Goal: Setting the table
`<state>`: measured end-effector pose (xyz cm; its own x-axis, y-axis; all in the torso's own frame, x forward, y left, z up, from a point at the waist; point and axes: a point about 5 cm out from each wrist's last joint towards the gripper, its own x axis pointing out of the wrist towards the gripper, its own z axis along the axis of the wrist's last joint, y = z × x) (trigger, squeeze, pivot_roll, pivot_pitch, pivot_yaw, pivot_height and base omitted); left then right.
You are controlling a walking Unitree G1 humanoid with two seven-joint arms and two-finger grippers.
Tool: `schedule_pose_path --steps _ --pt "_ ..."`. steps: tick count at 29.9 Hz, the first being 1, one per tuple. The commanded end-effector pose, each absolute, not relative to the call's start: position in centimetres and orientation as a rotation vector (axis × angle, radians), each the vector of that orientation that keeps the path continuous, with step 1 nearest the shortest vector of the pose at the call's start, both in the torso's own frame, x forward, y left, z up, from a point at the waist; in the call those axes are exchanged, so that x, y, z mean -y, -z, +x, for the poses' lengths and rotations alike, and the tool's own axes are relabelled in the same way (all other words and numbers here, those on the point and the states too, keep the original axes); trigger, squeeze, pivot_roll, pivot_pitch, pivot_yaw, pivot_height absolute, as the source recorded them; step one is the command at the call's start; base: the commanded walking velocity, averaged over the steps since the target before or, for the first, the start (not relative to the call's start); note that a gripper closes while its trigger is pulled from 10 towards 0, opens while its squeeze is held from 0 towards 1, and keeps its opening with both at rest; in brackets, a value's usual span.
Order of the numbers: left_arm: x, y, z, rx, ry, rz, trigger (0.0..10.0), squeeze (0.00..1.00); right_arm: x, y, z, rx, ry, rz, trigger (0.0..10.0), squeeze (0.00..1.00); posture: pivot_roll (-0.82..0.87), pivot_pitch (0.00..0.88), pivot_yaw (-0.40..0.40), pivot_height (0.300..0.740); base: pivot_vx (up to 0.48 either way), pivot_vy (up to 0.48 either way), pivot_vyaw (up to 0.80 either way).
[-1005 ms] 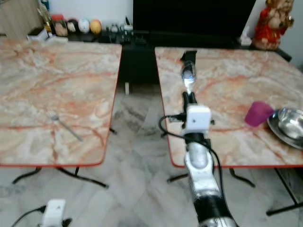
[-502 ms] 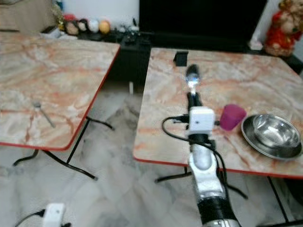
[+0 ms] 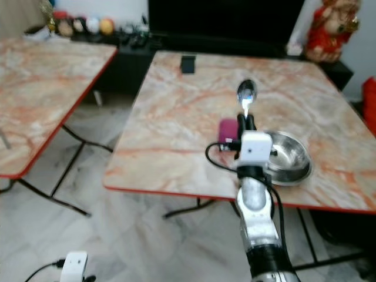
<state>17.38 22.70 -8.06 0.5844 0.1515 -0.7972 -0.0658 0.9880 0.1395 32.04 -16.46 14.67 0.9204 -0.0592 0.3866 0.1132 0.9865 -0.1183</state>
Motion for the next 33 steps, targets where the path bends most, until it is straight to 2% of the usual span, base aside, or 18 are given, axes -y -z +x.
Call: schedule_pose_path --steps 1,13,20,33 --pt "-23.3 8.1 16.9 -0.956 -0.125 0.125 10.0 0.00 16.1 -15.2 32.2 0.407 0.083 -0.130 10.0 0.00 0.11 0.000 -0.060 0.740 0.000 0.000 0.00" --pt "-24.0 8.1 16.6 -0.958 -0.118 0.137 10.0 0.00 17.2 -15.2 32.3 0.398 0.107 -0.146 10.0 0.00 0.10 0.000 -0.062 0.740 0.000 -0.480 0.00" --pt "-23.0 8.3 16.7 -0.960 -0.119 0.125 10.0 0.00 17.1 -15.2 32.3 0.396 0.103 -0.149 10.0 0.00 0.10 0.000 -0.065 0.740 0.000 -0.434 0.00" --pt "-22.4 8.4 16.8 -0.959 -0.111 0.134 10.0 0.00 17.6 -15.2 32.2 0.388 0.115 -0.154 10.0 0.00 0.10 0.000 -0.070 0.740 0.000 0.000 0.00"
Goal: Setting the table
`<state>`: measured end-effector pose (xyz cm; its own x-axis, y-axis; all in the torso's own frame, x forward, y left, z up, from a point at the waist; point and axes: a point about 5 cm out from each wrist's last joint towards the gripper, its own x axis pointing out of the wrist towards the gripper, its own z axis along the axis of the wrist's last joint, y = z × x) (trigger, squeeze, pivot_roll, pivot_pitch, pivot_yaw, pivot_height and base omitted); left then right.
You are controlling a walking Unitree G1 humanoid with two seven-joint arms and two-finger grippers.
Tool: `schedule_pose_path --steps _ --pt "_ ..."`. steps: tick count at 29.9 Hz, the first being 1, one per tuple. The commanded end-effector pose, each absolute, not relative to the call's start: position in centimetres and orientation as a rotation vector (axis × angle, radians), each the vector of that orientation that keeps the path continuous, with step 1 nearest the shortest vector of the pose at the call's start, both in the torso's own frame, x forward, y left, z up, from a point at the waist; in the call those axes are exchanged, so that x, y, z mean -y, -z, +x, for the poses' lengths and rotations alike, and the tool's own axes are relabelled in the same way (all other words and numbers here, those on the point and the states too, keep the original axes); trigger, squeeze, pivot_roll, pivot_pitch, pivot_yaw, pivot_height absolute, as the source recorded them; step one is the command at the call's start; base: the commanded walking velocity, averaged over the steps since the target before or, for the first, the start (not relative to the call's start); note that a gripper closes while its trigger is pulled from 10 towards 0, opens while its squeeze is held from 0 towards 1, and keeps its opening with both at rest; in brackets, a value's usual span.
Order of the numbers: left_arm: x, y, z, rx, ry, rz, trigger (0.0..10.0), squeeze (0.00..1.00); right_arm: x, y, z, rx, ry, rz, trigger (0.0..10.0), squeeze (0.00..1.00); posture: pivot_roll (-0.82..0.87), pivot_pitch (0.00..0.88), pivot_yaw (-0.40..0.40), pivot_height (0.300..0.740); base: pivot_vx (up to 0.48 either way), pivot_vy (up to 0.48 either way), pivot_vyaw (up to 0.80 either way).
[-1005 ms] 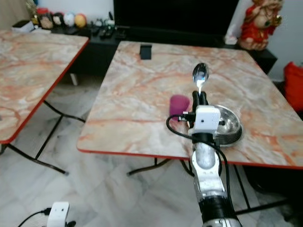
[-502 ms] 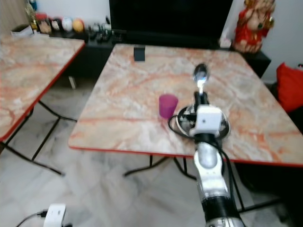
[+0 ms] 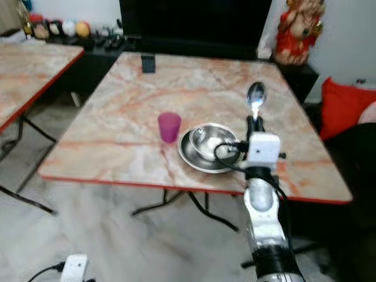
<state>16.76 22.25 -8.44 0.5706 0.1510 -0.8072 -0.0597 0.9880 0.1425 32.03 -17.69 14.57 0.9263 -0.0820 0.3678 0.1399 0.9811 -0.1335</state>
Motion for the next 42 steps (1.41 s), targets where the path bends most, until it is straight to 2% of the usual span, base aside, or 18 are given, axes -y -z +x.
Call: schedule_pose_path --steps 1,12,17,21,29,35,42 --pt "-22.5 8.3 16.9 -0.957 -0.113 0.133 10.0 0.00 17.7 -15.2 32.2 0.388 0.116 -0.154 10.0 0.00 0.10 0.000 -0.070 0.740 0.000 0.000 0.00" --pt "-24.0 7.9 17.0 -0.948 -0.140 0.122 10.0 0.00 18.0 -15.1 32.2 0.381 0.125 -0.157 10.0 0.00 0.10 0.000 -0.070 0.740 0.000 0.000 0.00" --pt "-23.6 7.9 17.2 -0.945 -0.127 0.135 10.0 0.00 18.0 -15.1 32.2 0.381 0.127 -0.157 10.0 0.00 0.10 0.000 -0.069 0.740 0.000 0.000 0.00" --pt "-22.5 8.1 17.5 -0.942 -0.118 0.126 10.0 0.00 17.9 -15.1 32.3 0.380 0.126 -0.156 10.0 0.00 0.10 0.000 -0.070 0.740 0.000 -0.480 0.00" --pt "-22.2 8.1 17.6 -0.942 -0.113 0.125 10.0 0.00 18.1 -15.1 32.2 0.378 0.126 -0.161 10.0 0.00 0.10 0.000 -0.072 0.740 0.000 0.000 0.00" --pt "-22.8 8.0 17.5 -0.943 -0.116 0.139 10.0 0.00 18.1 -15.1 32.2 0.377 0.128 -0.160 10.0 0.00 0.10 0.000 -0.073 0.740 0.000 -0.400 0.00" --pt "-24.2 8.0 16.8 -0.957 -0.138 0.117 10.0 0.00 18.2 -15.1 32.3 0.375 0.128 -0.164 10.0 0.00 0.10 0.000 -0.075 0.740 0.000 0.000 0.00"
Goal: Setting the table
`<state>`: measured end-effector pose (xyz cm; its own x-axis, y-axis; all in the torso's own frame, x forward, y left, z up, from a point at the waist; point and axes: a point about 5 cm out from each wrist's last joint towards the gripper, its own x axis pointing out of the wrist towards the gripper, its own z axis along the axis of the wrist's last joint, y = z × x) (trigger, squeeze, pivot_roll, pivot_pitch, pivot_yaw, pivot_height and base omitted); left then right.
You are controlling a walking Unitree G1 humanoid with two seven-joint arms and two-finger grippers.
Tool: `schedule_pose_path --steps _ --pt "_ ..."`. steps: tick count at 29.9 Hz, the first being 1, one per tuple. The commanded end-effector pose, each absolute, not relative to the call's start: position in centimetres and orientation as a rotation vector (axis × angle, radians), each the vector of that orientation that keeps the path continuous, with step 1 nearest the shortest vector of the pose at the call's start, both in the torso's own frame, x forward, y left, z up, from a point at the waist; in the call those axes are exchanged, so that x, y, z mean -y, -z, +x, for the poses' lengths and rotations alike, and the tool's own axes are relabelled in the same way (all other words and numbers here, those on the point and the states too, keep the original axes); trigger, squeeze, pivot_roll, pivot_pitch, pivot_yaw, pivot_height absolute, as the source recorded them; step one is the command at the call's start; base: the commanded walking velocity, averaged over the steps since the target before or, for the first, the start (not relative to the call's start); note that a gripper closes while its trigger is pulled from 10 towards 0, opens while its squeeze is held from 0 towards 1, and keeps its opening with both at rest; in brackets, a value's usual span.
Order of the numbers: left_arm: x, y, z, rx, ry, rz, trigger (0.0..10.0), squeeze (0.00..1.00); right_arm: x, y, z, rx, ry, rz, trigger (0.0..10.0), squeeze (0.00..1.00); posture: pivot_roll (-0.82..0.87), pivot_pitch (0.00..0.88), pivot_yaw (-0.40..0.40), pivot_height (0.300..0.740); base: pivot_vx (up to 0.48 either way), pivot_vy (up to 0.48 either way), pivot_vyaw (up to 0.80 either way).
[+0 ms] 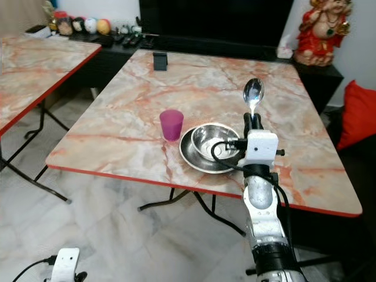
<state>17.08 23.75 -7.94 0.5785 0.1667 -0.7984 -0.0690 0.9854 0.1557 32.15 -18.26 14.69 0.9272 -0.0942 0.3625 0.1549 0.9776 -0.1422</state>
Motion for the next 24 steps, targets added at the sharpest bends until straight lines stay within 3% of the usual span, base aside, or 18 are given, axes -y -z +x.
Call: schedule_pose_path --steps 1,7,15,20,24 --pt "-24.2 7.9 16.8 -0.957 -0.137 0.117 10.0 0.00 18.3 -15.1 32.3 0.375 0.132 -0.164 10.0 0.00 0.10 0.000 -0.071 0.740 0.000 0.000 0.00" --pt "-24.3 7.9 16.8 -0.960 -0.129 0.121 10.0 0.00 18.4 -15.1 32.3 0.372 0.150 -0.161 10.0 0.00 0.09 0.000 -0.057 0.740 0.000 0.000 0.00" --pt "-21.6 8.0 18.0 -0.937 -0.091 0.082 10.0 0.00 19.1 -15.0 32.4 0.346 0.204 -0.127 10.0 0.00 0.10 0.000 -0.050 0.740 0.000 0.000 0.00" --pt "-19.9 8.0 18.8 -0.939 -0.068 0.082 10.0 0.00 22.0 -14.2 32.7 0.227 0.367 -0.068 10.0 0.00 0.10 0.000 -0.051 0.740 0.000 0.000 0.00" --pt "-19.9 7.9 19.1 -0.937 -0.068 0.083 10.0 0.00 24.3 -13.2 32.9 0.121 0.457 -0.036 10.0 0.00 0.09 0.000 -0.052 0.740 0.000 0.000 0.00"
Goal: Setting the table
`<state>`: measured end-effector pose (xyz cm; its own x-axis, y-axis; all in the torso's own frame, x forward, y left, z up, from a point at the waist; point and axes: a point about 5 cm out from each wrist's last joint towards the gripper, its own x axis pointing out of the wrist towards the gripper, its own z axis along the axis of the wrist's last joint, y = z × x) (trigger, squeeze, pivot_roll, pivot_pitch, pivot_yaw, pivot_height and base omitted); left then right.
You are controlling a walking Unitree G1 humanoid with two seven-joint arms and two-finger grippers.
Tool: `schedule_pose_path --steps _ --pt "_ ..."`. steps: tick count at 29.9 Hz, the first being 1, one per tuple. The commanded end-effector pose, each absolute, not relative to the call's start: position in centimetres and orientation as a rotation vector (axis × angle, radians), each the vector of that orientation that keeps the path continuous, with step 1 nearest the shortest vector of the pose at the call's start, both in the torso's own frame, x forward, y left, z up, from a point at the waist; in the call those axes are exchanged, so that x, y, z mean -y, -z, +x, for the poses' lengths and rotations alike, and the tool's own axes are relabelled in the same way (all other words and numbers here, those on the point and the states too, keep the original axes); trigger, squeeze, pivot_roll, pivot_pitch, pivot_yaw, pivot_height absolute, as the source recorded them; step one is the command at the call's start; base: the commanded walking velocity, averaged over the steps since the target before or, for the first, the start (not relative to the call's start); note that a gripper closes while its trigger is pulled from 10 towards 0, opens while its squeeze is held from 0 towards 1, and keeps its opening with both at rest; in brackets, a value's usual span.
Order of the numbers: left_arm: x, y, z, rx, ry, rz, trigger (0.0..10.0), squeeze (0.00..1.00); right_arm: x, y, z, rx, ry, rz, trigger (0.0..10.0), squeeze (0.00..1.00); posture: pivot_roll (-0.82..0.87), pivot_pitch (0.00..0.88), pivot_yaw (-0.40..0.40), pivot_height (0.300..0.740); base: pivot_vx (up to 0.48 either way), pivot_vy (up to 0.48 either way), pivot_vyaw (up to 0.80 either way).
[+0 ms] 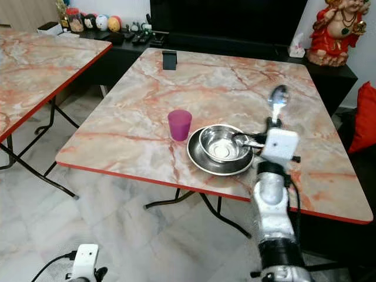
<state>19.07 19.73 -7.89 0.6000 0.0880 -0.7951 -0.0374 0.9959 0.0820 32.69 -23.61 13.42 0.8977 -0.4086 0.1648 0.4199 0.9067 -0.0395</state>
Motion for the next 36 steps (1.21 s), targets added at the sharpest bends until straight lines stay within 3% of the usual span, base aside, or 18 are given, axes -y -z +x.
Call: schedule_pose_path --steps 1,5,13,21,30,36 --pt "-19.9 7.8 19.3 -0.936 -0.068 0.084 10.0 0.00 25.0 -13.0 33.0 0.086 0.467 -0.025 10.0 0.00 0.09 0.000 -0.053 0.740 0.000 0.000 0.00" --pt "-21.2 7.4 19.5 -0.929 -0.082 0.084 10.0 0.00 25.8 -13.7 33.3 0.099 0.448 -0.027 10.0 0.00 0.09 0.000 -0.053 0.740 0.000 0.000 0.00" --pt "-24.9 7.1 18.2 -0.933 -0.136 0.090 10.0 0.00 24.3 -14.3 33.7 0.120 0.377 -0.060 10.0 0.00 0.09 0.000 -0.056 0.740 0.000 0.000 0.00" --pt "-25.9 7.9 15.6 -0.974 -0.148 0.088 10.0 0.00 23.7 -13.6 33.6 0.097 0.364 -0.052 10.0 0.00 0.09 0.000 -0.055 0.740 0.248 0.000 0.00" --pt "-23.5 8.2 16.8 -0.967 -0.123 0.080 10.0 0.00 23.7 -14.3 33.9 0.125 0.359 -0.057 10.0 0.00 0.09 0.000 -0.062 0.740 0.277 0.000 0.00" --pt "-19.8 8.0 18.9 -0.944 -0.079 0.059 10.0 0.00 23.4 -14.7 33.8 0.154 0.356 -0.071 10.0 0.00 0.09 0.000 -0.062 0.740 0.233 0.000 0.00"
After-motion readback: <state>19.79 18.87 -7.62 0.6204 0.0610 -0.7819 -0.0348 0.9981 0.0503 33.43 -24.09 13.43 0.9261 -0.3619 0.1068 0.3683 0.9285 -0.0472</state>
